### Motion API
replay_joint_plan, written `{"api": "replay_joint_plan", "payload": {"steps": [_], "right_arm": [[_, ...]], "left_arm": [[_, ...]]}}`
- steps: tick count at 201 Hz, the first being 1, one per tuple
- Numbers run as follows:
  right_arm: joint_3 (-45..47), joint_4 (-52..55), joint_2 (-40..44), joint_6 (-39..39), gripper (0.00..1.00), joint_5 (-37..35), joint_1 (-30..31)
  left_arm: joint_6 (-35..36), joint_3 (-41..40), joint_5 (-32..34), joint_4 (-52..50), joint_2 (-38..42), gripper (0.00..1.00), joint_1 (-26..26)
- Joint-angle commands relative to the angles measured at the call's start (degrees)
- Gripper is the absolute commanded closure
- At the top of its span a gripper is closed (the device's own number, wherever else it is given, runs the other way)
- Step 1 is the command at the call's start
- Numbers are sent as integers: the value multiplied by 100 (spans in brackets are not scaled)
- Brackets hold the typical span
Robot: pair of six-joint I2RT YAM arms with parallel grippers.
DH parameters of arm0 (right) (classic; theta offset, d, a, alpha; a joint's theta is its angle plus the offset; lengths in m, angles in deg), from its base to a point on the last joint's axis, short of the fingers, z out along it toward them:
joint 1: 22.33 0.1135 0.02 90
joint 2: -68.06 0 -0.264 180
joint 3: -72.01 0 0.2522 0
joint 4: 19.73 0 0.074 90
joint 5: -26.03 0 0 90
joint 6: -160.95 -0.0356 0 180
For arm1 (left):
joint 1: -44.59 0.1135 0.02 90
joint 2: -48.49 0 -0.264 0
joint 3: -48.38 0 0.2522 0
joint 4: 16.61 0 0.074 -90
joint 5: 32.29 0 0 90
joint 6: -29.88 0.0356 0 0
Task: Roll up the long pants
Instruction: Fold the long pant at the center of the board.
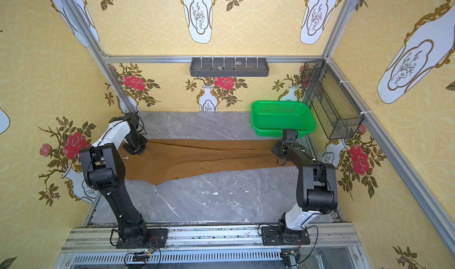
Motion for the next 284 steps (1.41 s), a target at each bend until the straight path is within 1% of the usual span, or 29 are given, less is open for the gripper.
{"api": "replay_joint_plan", "payload": {"steps": [1, 63, 94, 100, 104, 108, 117, 121, 145, 169, 189, 202, 207, 209, 211, 212, 217, 220, 223, 237, 242, 259, 271, 284], "right_arm": [[-162, -128, -178, -8, 100, -207, -58], [-590, -579, -897, -160, 100, -308, -58], [-826, -677, -1085, -231, 100, -353, -67], [-866, -679, -1096, -231, 90, -403, -54], [-877, -690, -1094, -235, 79, -436, -54], [-888, -715, -1094, -228, 72, -453, -50], [-905, -738, -1086, -229, 60, -579, -50], [-902, -767, -1078, -224, 57, -650, -50], [-888, -921, -1018, -3, 51, -704, -65], [-893, -1013, -826, 248, 50, -687, -85], [-967, -965, -522, 463, 46, -694, -76], [-1006, -850, -270, 563, 46, -617, -67], [-1009, -814, -191, 601, 48, -580, -59], [-1005, -794, -155, 604, 51, -574, -52], [-1000, -771, -119, 616, 56, -557, -46], [-1001, -760, -106, 623, 59, -551, -43], [-975, -701, -47, 638, 82, -502, -28], [-967, -659, -23, 641, 92, -441, -24], [-953, -596, -5, 623, 100, -398, -23], [-778, -433, -11, 545, 100, -96, -14], [-659, -459, -24, 513, 100, -80, 6], [-394, -519, -190, 412, 100, 62, 43], [-355, -471, -380, 357, 100, 242, 25], [-320, -410, -519, 341, 100, 252, 47]], "left_arm": [[61, 23, 38, -93, 30, 84, 11], [61, -134, 82, -68, 98, 84, 5], [53, -256, 39, -41, 135, 84, 4], [46, -285, 30, -25, 151, 84, 4], [44, -304, 25, -15, 162, 84, 4], [45, -319, 21, -6, 175, 84, 4], [35, -374, -4, 20, 200, 84, -5], [35, -384, -13, 33, 210, 84, -5], [18, -467, -31, 56, 271, 84, -39], [9, -515, -56, 35, 320, 84, -85], [2, -557, -66, 32, 394, 84, -135], [-21, -568, -61, -24, 438, 85, -167], [-32, -563, -57, -46, 455, 85, -178], [-39, -573, -65, -62, 466, 85, -180], [-51, -584, -58, -79, 480, 85, -198], [-57, -586, -58, -82, 484, 85, -203], [-103, -608, -54, -144, 517, 85, -219], [-139, -626, -43, -192, 527, 85, -238], [-182, -642, -55, -250, 539, 85, -263], [-397, -708, -1, -555, 529, 90, -422], [-482, -736, 18, -680, 508, 100, -499], [-639, -902, -11, -832, 452, 100, -727], [-690, -1047, -23, -717, 485, 100, -857], [-763, -1131, -48, -617, 537, 100, -923]]}}
